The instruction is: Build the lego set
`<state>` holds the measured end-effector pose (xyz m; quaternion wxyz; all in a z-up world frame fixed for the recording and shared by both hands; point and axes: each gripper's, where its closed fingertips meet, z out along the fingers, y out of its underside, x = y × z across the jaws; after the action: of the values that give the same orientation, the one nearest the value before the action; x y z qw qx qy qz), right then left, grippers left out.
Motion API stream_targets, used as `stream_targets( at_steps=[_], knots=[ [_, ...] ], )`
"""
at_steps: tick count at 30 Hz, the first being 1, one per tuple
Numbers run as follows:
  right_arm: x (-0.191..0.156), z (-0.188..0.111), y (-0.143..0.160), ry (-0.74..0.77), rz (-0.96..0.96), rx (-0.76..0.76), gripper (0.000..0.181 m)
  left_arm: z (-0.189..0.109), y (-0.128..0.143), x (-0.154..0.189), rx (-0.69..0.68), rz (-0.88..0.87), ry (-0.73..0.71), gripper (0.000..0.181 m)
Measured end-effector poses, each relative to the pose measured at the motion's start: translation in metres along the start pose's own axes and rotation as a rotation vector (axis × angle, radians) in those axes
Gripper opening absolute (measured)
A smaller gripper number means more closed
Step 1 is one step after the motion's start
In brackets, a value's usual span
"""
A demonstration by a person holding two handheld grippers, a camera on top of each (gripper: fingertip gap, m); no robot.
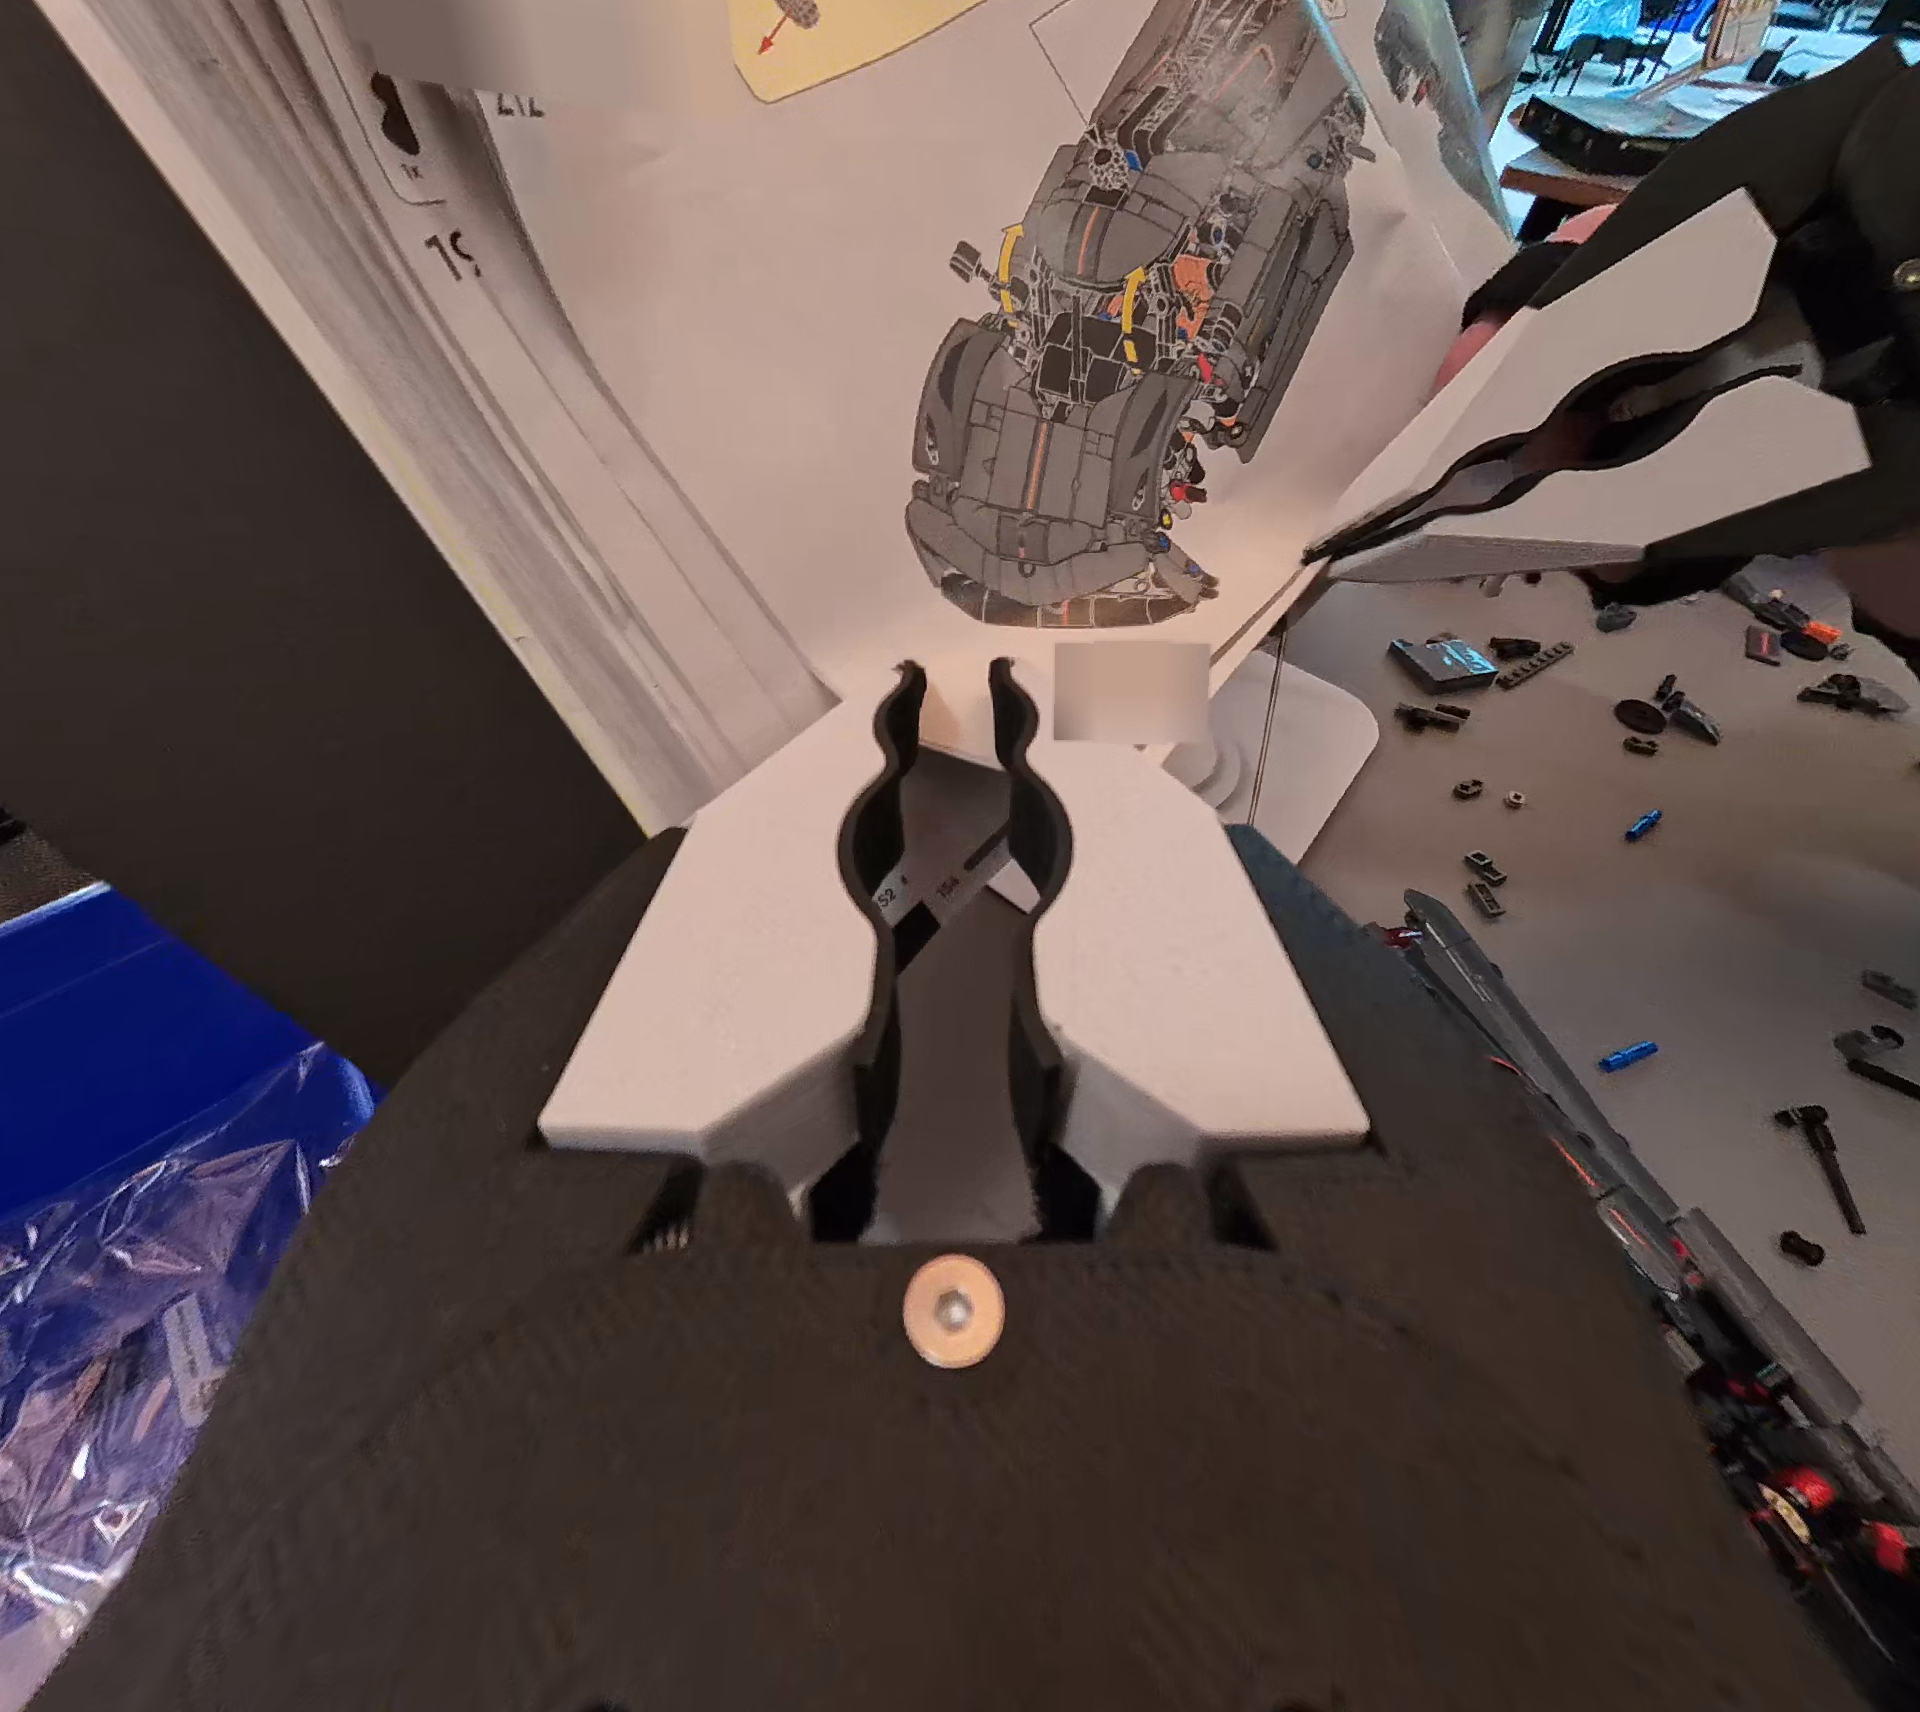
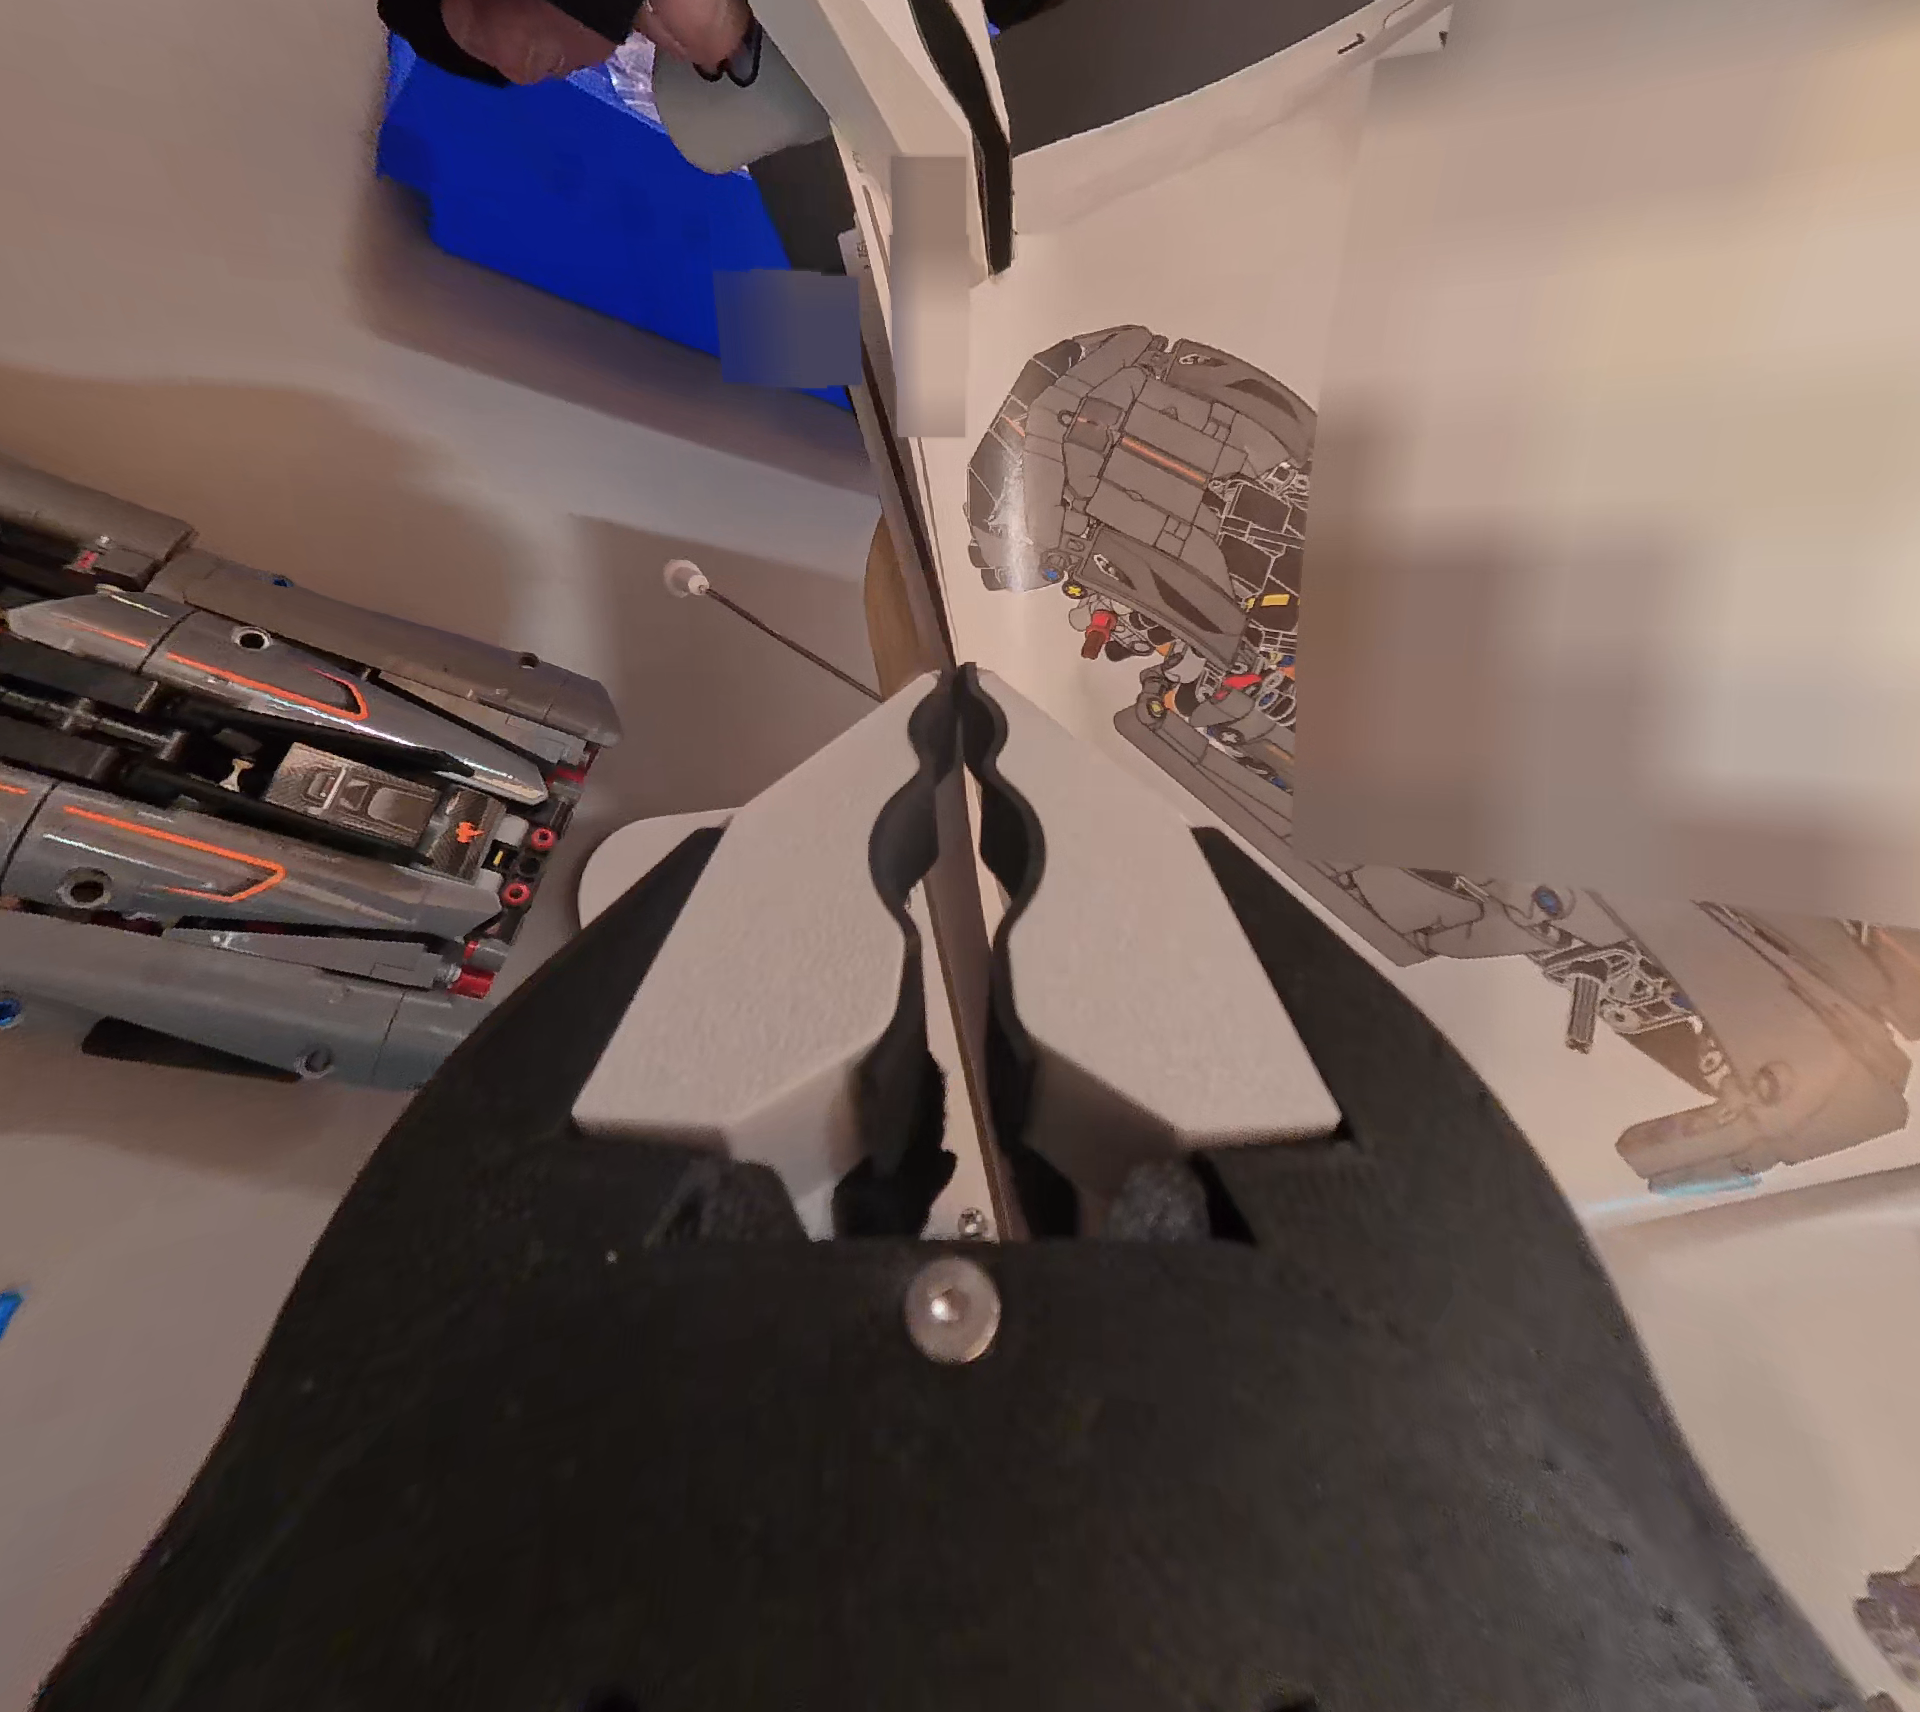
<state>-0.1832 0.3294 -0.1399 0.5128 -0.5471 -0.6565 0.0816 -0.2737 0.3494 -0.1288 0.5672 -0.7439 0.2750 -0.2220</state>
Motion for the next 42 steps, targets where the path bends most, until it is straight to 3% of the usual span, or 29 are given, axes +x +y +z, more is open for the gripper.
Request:
stream_targets(
  at_steps=[8,15,26,35,42],
  knots=[
    [0.002,-0.004,-0.005,0.0,0.051,0.043,0.0,-0.004,-0.003,-0.001,0.031,-0.028,0.017,0.012],
    [0.008,-0.019,-0.016,0.039,0.112,0.127,0.0,-0.023,-0.024,-0.006,0.199,-0.158,0.098,0.011],
    [0.029,-0.081,-0.028,0.214,0.224,0.328,0.0,-0.021,-0.027,-0.002,0.212,-0.163,0.114,0.012],
    [0.054,-0.153,0.015,0.415,0.374,0.424,0.0,-0.011,-0.022,0.005,0.165,-0.133,0.106,0.012],
    [0.062,-0.182,0.061,0.473,0.534,0.429,0.0,-0.002,-0.019,0.013,0.127,-0.106,0.11,0.012]
  ],
)
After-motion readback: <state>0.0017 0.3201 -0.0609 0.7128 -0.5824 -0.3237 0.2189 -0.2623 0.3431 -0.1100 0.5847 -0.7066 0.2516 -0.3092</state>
